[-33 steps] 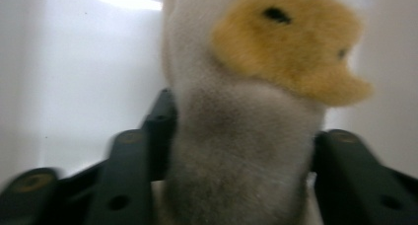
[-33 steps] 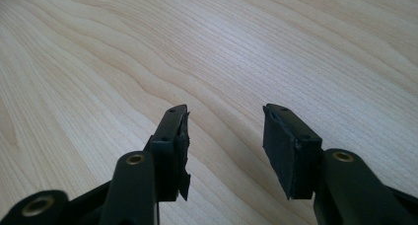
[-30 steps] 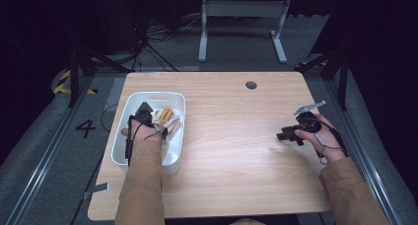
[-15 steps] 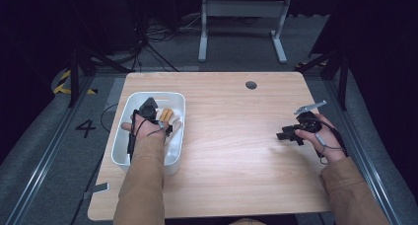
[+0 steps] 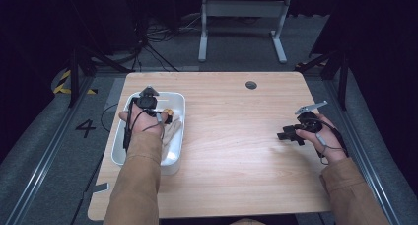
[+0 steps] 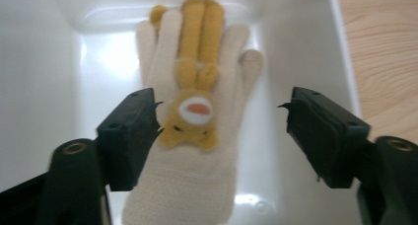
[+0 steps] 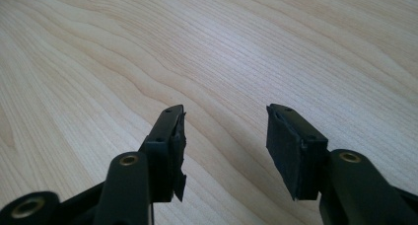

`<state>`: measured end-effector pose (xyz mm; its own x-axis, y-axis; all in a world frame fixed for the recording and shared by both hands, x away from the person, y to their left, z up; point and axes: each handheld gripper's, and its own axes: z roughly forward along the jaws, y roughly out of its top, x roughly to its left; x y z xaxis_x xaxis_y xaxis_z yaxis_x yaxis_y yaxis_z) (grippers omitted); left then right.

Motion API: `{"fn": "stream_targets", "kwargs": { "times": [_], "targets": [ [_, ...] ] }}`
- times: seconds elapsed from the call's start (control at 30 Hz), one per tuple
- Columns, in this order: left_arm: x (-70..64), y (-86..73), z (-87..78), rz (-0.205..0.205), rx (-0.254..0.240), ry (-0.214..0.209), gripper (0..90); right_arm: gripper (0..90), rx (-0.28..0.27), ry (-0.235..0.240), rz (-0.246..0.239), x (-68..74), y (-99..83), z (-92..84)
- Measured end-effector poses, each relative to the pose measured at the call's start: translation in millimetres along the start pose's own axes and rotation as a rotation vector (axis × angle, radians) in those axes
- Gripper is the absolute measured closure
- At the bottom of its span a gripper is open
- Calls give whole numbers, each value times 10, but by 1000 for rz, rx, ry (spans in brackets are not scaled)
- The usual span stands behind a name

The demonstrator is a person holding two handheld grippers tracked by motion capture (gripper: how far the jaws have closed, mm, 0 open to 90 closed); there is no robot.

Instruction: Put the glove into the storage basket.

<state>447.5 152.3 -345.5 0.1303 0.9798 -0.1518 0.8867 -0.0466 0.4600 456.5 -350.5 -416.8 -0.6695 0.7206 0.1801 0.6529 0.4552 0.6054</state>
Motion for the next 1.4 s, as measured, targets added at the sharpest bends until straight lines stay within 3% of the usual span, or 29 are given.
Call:
{"fn": "stream_targets", "kwargs": {
  "times": [0.07,0.27,0.37,0.47,0.67,0.8,0.9,1.0,1.23,1.4],
  "targets": [
    [-28,11,-56,12,-29,-16,312,496,0,0,0,-3,-5,-3],
    [-176,23,-199,99,-96,-100,339,482,-17,-2,-15,-12,-29,-41],
    [-288,16,-239,129,-108,-128,347,483,-21,-4,-17,-20,-46,-62],
    [-403,12,-258,155,-114,-183,350,483,-24,-8,-22,-22,-67,-82],
    [-659,-2,-302,267,-158,-263,346,481,-31,-6,-51,-11,-112,-117],
    [-823,-41,-281,382,-196,-368,358,480,-36,-16,-55,-21,-153,-164],
    [-902,-105,-209,442,-210,-437,357,481,-45,-22,-50,-22,-167,-202],
    [-947,-163,-145,492,-224,-442,356,481,-52,-17,-45,-32,-170,-212],
    [-986,-306,-104,548,-280,-498,341,485,-54,-12,-50,-38,-165,-195],
    [-1058,-473,58,611,-260,-525,335,484,-62,8,-58,-7,-156,-195]
  ]
}}
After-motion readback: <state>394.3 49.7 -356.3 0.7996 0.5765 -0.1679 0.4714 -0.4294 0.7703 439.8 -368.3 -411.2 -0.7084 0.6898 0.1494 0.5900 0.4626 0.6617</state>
